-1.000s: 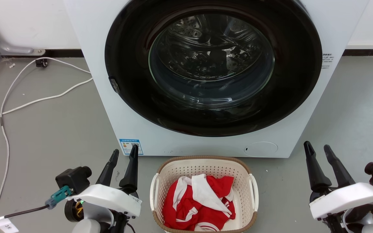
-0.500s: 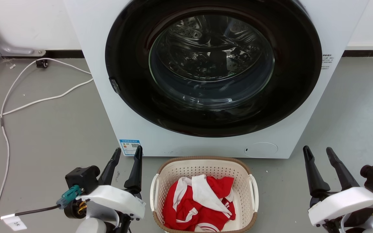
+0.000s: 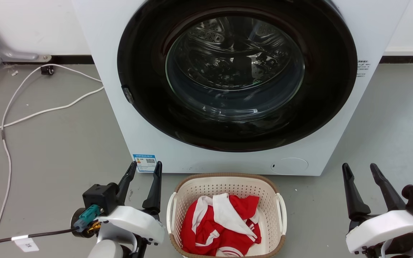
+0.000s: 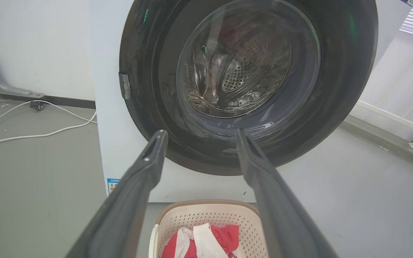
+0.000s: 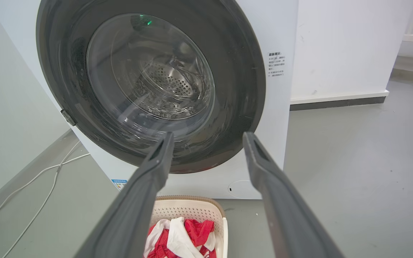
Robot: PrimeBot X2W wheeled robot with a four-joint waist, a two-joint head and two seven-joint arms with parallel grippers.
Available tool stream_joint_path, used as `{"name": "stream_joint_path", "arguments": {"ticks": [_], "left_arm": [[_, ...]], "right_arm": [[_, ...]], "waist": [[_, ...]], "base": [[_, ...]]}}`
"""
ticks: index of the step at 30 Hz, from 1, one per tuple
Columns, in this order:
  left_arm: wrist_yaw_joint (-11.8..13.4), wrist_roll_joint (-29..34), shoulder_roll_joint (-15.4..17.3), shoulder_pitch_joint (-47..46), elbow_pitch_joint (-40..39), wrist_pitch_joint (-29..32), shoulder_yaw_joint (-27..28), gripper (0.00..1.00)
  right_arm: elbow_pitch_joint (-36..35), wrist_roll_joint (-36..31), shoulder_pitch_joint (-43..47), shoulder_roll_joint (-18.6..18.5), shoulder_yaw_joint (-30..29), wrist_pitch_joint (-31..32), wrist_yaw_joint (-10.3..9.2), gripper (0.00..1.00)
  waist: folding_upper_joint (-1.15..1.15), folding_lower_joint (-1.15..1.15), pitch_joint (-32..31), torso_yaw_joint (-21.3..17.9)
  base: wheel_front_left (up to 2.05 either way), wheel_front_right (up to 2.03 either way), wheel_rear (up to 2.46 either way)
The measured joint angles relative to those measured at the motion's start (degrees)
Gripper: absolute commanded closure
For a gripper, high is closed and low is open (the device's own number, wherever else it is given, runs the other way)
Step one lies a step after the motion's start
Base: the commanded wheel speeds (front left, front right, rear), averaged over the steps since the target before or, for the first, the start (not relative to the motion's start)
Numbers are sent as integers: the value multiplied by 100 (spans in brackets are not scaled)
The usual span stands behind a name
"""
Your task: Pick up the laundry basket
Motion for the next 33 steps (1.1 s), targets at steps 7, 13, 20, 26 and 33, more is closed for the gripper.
{"name": "stream_joint_path", "arguments": {"ticks": [7,13,20,26,33], "left_arm": [[-1,331,-9,-44,31,-79,-33,0],[-1,598,-21,-48,53,-154,-35,0],[-21,829,-42,-73,80,-219,-41,0],[-31,1033,-59,-92,104,-286,-53,0],[-44,1177,-96,-100,120,-354,-45,0]], "right_arm": [[-77,-258,30,0,-21,-32,0,0],[-138,-443,74,0,-41,-64,0,0],[-193,-670,80,1,-58,-108,1,0],[-230,-813,83,1,-75,-138,2,0],[-235,-948,91,1,-87,-190,9,0]], "waist": [[0,0,3,17],[0,0,0,12],[0,0,5,16],[0,0,8,26],[0,0,11,42]], "base": [[0,0,0],[0,0,0],[0,0,0],[0,0,0],[0,0,0]]}}
